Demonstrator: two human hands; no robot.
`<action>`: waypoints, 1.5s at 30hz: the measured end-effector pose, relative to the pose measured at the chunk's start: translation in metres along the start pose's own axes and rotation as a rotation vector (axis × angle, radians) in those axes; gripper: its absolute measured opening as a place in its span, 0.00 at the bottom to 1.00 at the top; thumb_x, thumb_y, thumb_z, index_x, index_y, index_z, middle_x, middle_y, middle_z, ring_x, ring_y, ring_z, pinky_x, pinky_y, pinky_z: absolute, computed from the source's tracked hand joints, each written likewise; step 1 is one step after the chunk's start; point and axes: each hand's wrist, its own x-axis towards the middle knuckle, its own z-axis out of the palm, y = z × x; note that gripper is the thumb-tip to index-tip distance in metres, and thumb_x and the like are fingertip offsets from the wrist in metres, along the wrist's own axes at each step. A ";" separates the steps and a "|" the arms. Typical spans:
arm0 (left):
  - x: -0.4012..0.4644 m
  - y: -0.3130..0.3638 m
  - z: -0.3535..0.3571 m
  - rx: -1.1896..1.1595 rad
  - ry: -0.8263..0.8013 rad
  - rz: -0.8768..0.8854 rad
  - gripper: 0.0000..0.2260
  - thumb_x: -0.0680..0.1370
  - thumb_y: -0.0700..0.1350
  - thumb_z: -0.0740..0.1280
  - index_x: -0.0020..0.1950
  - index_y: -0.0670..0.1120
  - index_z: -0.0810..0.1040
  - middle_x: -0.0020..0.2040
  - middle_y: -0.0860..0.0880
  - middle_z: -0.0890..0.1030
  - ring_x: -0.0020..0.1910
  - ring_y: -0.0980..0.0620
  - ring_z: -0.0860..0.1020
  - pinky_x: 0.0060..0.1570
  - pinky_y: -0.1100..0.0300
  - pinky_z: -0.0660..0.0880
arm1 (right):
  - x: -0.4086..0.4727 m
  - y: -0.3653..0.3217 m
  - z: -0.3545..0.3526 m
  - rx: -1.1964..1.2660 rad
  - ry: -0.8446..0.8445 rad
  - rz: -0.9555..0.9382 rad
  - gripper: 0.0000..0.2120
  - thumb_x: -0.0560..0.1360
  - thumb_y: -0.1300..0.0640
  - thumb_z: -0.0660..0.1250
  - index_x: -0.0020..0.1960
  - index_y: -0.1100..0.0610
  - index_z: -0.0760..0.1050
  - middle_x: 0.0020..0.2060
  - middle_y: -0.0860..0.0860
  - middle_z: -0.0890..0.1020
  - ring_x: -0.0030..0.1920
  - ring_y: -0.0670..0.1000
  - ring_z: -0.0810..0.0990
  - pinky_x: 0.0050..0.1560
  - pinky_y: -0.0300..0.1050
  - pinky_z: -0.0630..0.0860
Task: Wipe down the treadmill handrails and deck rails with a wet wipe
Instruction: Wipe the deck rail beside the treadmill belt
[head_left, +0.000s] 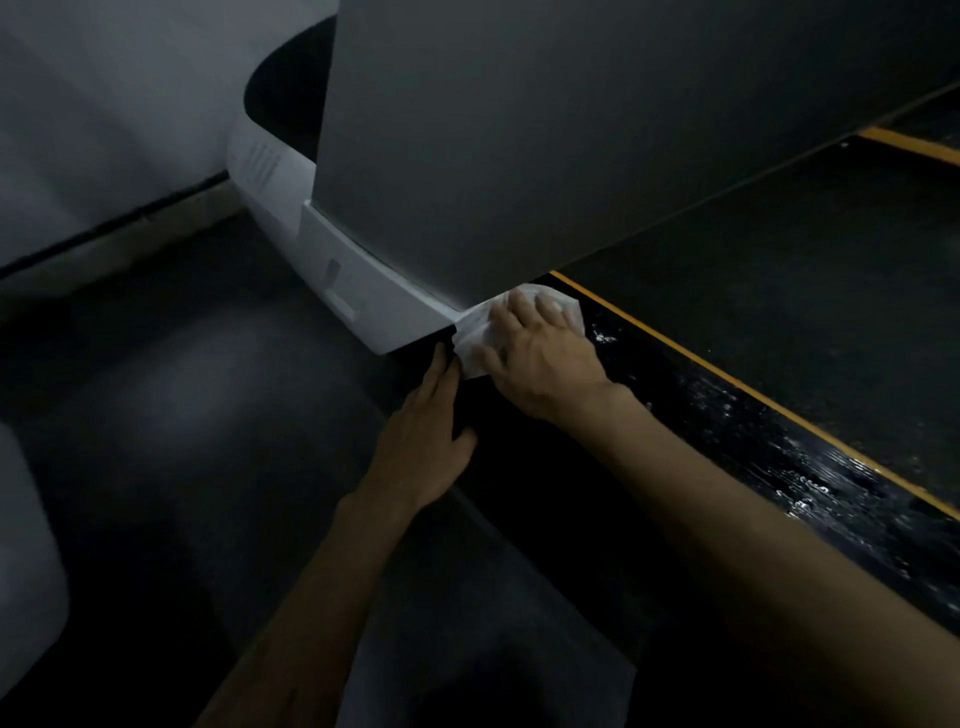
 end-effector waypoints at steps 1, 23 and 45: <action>0.000 0.001 0.000 -0.006 0.006 0.007 0.37 0.80 0.44 0.66 0.84 0.53 0.50 0.85 0.53 0.48 0.77 0.44 0.66 0.70 0.41 0.70 | -0.005 -0.003 0.002 -0.012 0.010 -0.010 0.31 0.83 0.39 0.55 0.78 0.58 0.62 0.77 0.57 0.63 0.77 0.62 0.60 0.76 0.61 0.60; 0.000 0.016 0.007 -0.052 0.122 -0.016 0.40 0.81 0.57 0.67 0.84 0.49 0.47 0.85 0.49 0.47 0.82 0.48 0.56 0.76 0.45 0.62 | 0.016 0.022 -0.010 -0.062 0.031 -0.011 0.18 0.83 0.55 0.56 0.72 0.57 0.69 0.71 0.55 0.71 0.73 0.57 0.66 0.74 0.51 0.61; 0.002 0.008 0.012 -0.019 0.086 -0.035 0.38 0.82 0.55 0.66 0.84 0.47 0.48 0.85 0.49 0.46 0.82 0.47 0.55 0.76 0.47 0.61 | 0.022 0.018 -0.007 -0.053 0.025 -0.036 0.23 0.85 0.49 0.51 0.76 0.58 0.65 0.77 0.55 0.65 0.79 0.56 0.59 0.78 0.55 0.55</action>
